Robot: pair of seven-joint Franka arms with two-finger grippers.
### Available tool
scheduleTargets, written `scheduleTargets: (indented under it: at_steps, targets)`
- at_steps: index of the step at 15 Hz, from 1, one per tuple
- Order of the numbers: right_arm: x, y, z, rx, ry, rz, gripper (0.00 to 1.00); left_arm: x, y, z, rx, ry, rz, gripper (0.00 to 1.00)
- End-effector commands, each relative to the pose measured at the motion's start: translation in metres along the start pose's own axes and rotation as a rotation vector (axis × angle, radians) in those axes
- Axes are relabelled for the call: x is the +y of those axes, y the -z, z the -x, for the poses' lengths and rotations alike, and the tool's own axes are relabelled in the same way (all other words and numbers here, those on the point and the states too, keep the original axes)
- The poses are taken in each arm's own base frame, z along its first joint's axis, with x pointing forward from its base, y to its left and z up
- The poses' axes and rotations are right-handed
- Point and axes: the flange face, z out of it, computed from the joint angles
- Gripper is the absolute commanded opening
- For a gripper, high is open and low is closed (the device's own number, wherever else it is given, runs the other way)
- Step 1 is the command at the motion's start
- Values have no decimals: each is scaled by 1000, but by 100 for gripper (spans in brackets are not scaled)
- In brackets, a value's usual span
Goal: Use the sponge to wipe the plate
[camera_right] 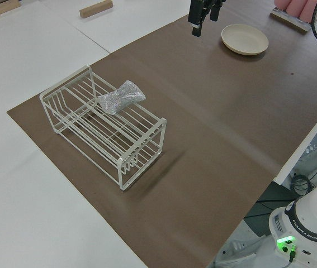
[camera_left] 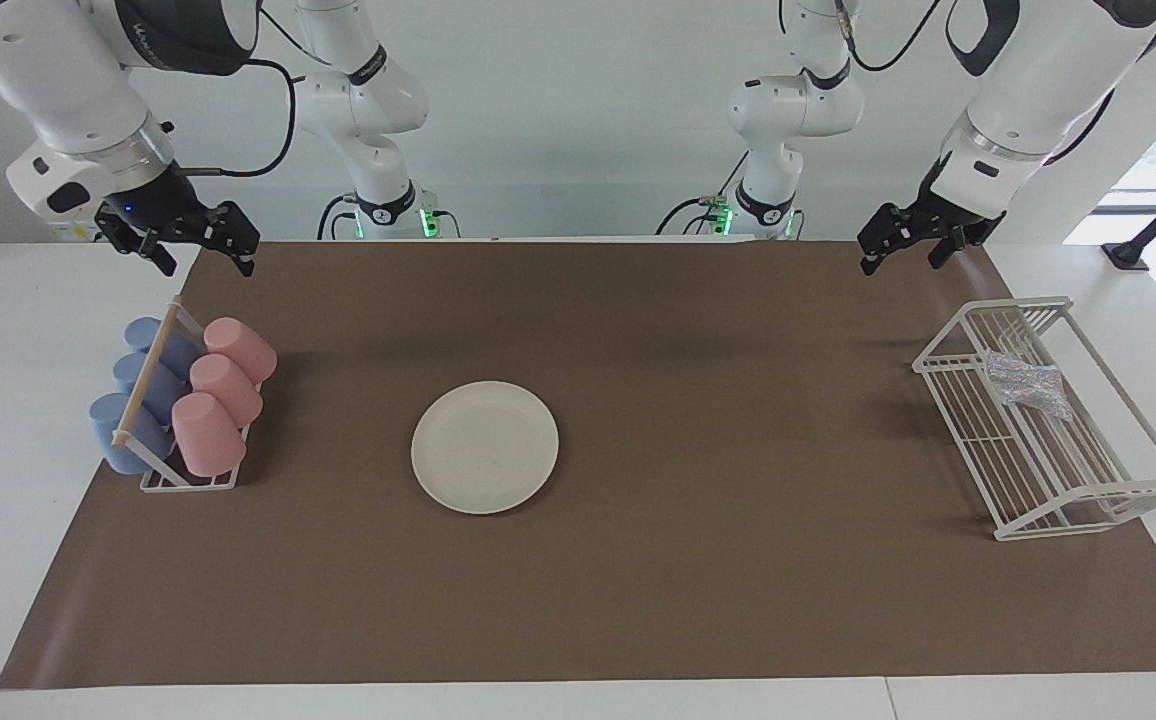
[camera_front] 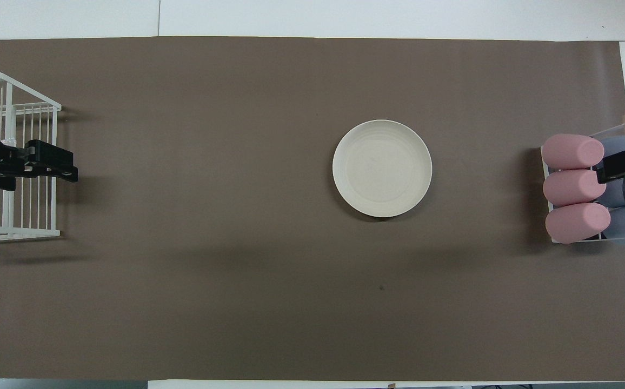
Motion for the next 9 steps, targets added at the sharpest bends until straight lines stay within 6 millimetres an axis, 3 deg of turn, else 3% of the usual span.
scheduleTargets:
  at_steps: [1,6,9]
  targets:
    - [1,2,3,19,23,20,100,-3,2,0,7,-2,4,100]
    - [-1,3,3,20,26,17,100,-8,1,-2,20,19,13,100]
    - [-4,3,3,21,31,15,100,-2,3,-4,59,127,10,100]
